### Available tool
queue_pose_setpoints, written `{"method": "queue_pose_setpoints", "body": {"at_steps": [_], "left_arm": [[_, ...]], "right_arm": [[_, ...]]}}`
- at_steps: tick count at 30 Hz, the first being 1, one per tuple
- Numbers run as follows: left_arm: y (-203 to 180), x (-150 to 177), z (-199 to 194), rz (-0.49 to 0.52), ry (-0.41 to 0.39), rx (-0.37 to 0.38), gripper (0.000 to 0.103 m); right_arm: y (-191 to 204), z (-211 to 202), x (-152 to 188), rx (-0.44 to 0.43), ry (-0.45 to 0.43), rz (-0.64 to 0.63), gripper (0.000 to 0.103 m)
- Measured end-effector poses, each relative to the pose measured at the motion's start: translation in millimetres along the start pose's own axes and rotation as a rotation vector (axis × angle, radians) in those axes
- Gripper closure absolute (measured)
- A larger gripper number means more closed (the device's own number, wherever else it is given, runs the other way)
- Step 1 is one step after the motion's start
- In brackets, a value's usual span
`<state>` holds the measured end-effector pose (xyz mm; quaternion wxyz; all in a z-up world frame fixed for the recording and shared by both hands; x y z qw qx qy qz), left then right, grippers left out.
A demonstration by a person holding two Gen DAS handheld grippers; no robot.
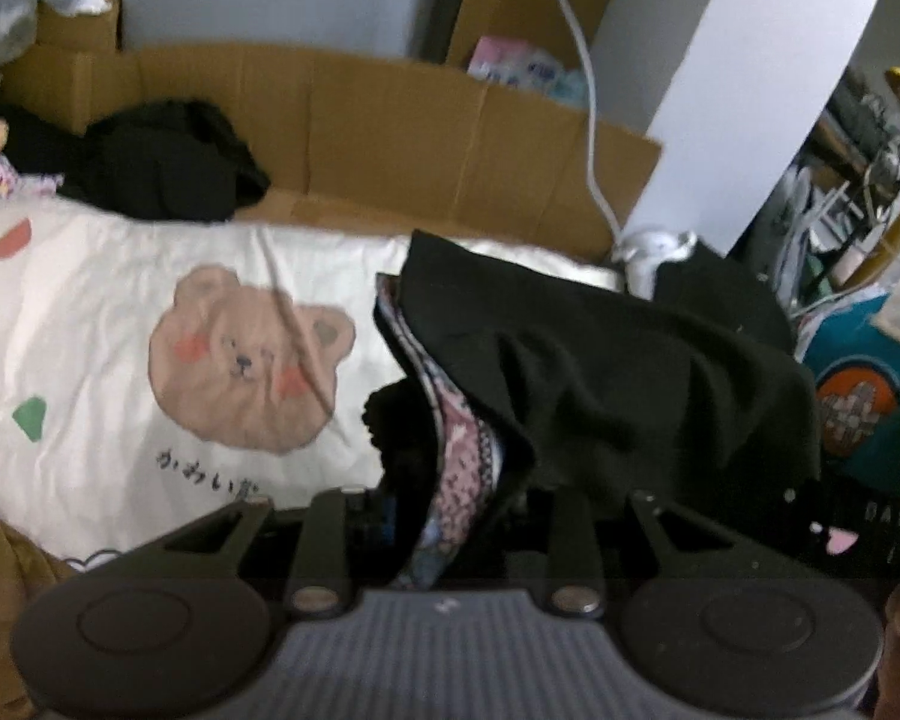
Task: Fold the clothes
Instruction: 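Lift the folded trousers off the sheet with both grippers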
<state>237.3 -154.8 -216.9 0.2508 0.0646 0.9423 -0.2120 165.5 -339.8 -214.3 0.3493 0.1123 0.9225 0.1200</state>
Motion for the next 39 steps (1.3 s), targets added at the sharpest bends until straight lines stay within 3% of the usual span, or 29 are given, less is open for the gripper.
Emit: {"method": "queue_pose_setpoints", "body": {"at_steps": [7, 12, 25, 30, 39], "left_arm": [[-24.4, -14.5, -34.8, -0.023, -0.1, 0.04, 0.073], [-32.8, -29.2, -61.1, -0.127, -0.129, 0.049, 0.073], [-75.6, -56.4, -138.5, -0.105, -0.26, 0.121, 0.073], [-90.2, -54.8, -152.5, -0.118, -0.288, 0.14, 0.073], [-108.5, -45.0, -163.6, -0.116, -0.305, 0.097, 0.073]], "right_arm": [[12.9, -45.7, -45.7, 0.031, -0.076, -0.101, 0.092], [26.5, -74.4, -76.4, 0.011, -0.103, -0.126, 0.092], [52.5, -164.9, -152.8, 0.018, -0.167, -0.347, 0.092], [57.6, -191.5, -167.6, 0.005, -0.178, -0.423, 0.092], [33.1, -200.7, -166.4, -0.056, -0.191, -0.373, 0.092]]}}
Point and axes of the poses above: each gripper's, at about its wrist camera, not at the fingertips, and z roughly the way its jaws point, y to its left, x to its underside, the point moved 5 cm from there along z, roughly the way its jaws point, and after that the axes turned 13 degrees about -z, right-handed, at the moved point
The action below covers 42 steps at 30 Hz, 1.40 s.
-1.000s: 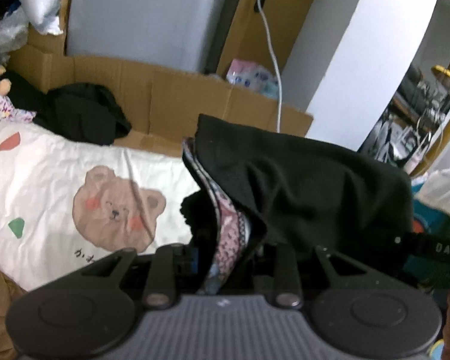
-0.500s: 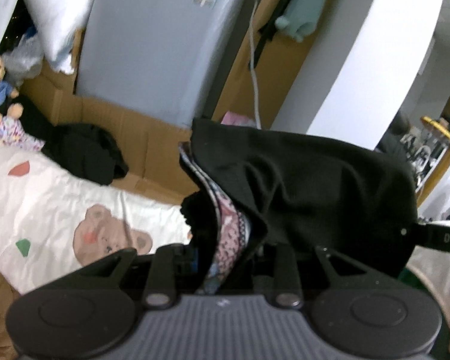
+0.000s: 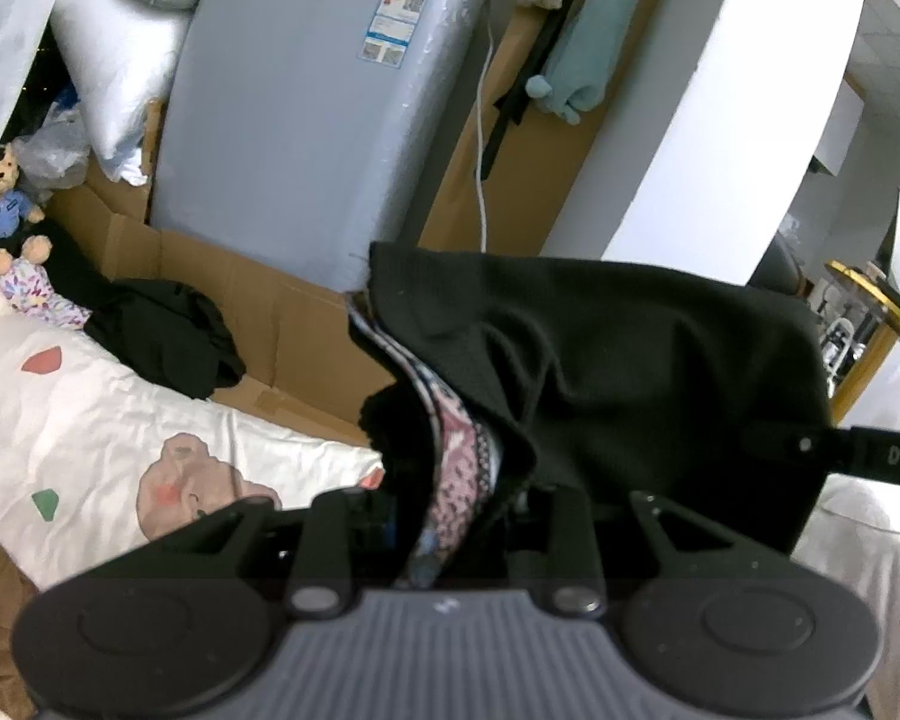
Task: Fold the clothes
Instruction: 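Lift the folded trousers off the sheet with both grippers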
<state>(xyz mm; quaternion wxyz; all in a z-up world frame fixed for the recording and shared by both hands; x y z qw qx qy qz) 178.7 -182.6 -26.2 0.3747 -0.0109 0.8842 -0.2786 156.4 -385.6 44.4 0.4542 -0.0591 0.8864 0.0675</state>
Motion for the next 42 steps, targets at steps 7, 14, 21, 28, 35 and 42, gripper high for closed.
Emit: {"method": "queue_pose_setpoints", "body": {"at_steps": [7, 14, 21, 28, 35, 42], "left_arm": [[-9.8, 0.5, -1.9, 0.006, -0.003, 0.001, 0.073], [-21.3, 4.6, 3.8, 0.016, 0.006, 0.016, 0.073], [-31.9, 12.9, 19.7, 0.032, 0.03, 0.059, 0.073], [-42.3, 29.9, 46.0, 0.026, 0.065, 0.112, 0.073], [-60.1, 38.6, 68.3, 0.054, 0.084, 0.19, 0.073], [-73.4, 48.2, 86.0, 0.061, 0.112, 0.225, 0.073]], "right_arm": [[-13.4, -7.1, 9.5, -0.013, -0.001, 0.031, 0.092], [-24.1, -14.0, 12.6, 0.008, -0.01, 0.019, 0.092], [-44.2, -15.0, 18.7, 0.043, -0.006, 0.017, 0.092], [-70.9, -19.2, 28.7, 0.081, 0.003, 0.006, 0.092], [-101.9, -25.1, 36.0, 0.133, 0.003, 0.038, 0.092], [-124.9, -25.7, 49.2, 0.175, -0.006, 0.032, 0.092]]}}
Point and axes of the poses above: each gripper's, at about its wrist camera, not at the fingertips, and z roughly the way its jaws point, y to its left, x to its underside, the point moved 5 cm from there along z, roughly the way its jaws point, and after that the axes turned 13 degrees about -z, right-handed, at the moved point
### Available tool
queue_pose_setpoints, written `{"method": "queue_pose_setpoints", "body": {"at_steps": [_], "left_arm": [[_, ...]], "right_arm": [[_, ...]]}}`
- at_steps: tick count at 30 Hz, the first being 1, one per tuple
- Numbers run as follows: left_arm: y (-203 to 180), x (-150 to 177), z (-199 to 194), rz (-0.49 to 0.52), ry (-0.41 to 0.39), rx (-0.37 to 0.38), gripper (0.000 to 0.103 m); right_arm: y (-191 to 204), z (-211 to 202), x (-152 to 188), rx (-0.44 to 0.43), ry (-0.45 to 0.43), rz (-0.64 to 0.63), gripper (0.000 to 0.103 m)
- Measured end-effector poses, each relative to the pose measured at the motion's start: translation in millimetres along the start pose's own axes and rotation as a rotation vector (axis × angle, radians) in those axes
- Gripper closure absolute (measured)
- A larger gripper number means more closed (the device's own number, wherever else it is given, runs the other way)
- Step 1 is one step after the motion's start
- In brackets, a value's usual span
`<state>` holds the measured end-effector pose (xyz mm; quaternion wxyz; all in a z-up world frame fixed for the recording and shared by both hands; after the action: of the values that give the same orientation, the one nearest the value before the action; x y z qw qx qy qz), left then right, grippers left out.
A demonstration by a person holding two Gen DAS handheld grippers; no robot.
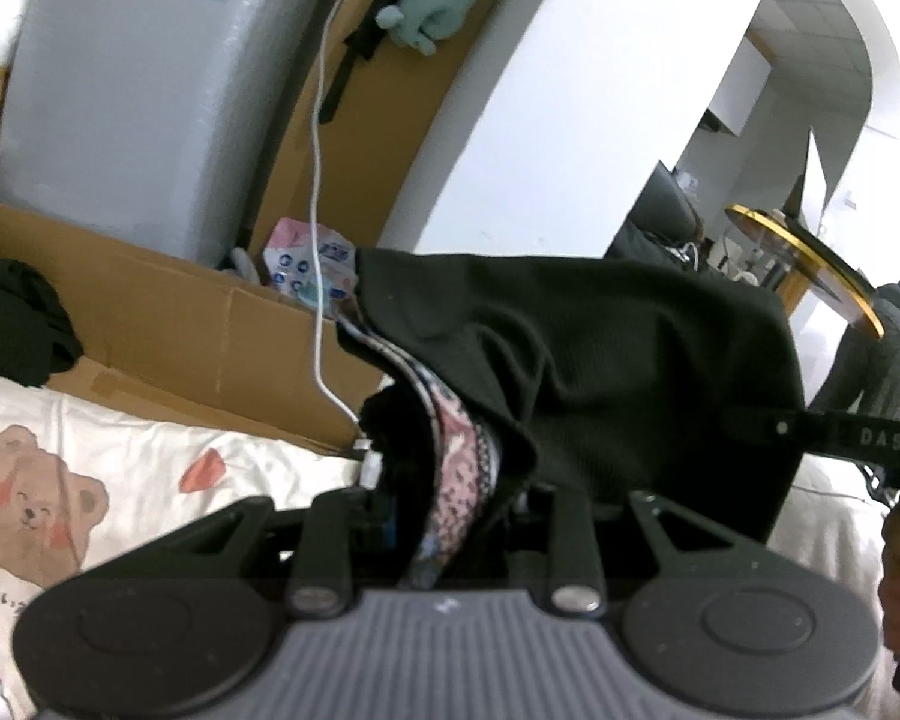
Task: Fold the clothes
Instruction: 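Lift the folded trousers off the sheet with both grippers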
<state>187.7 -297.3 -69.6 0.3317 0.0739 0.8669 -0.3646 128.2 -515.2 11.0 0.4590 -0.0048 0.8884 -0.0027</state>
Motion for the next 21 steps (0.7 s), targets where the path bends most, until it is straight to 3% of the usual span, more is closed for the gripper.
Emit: {"method": "queue_pose_setpoints", "body": {"at_steps": [21], "left_arm": [[9.6, -0.7, 56.6, -0.012, 0.027, 0.028, 0.073]], "right_arm": [[-39.4, 43.9, 13.6, -0.014, 0.006, -0.08, 0.092]]}}
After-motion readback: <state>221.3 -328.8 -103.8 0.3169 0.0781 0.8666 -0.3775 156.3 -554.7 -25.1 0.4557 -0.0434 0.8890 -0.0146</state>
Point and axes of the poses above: each gripper's, at about its wrist camera, not at the fingertips, and z roughly the way its jaws point, y to its left, x to its underside, the point moved 5 cm from there along z, roughly the way its jaws point, and after that the axes turned 13 degrees about -z, right-handed, at the moved point
